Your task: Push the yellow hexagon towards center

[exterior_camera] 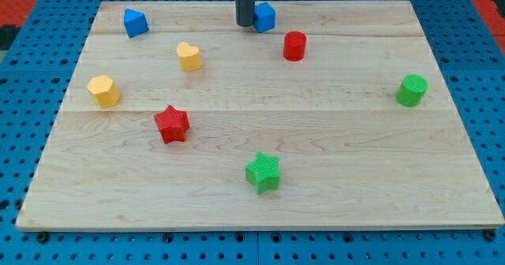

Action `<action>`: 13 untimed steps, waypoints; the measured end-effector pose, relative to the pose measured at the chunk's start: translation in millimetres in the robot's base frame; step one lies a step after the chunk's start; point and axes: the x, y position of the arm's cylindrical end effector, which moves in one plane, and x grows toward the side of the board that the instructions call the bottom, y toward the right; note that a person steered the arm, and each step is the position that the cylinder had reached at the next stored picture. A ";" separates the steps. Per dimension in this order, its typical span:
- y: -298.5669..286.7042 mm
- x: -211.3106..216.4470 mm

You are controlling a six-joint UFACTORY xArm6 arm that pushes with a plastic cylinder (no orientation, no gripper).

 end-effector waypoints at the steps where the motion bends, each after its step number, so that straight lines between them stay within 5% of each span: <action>1: 6.0 0.0; 6: 70.7 141.9; 10: 130.7 152.3; 12: 140.5 251.4; 13: 200.0 266.3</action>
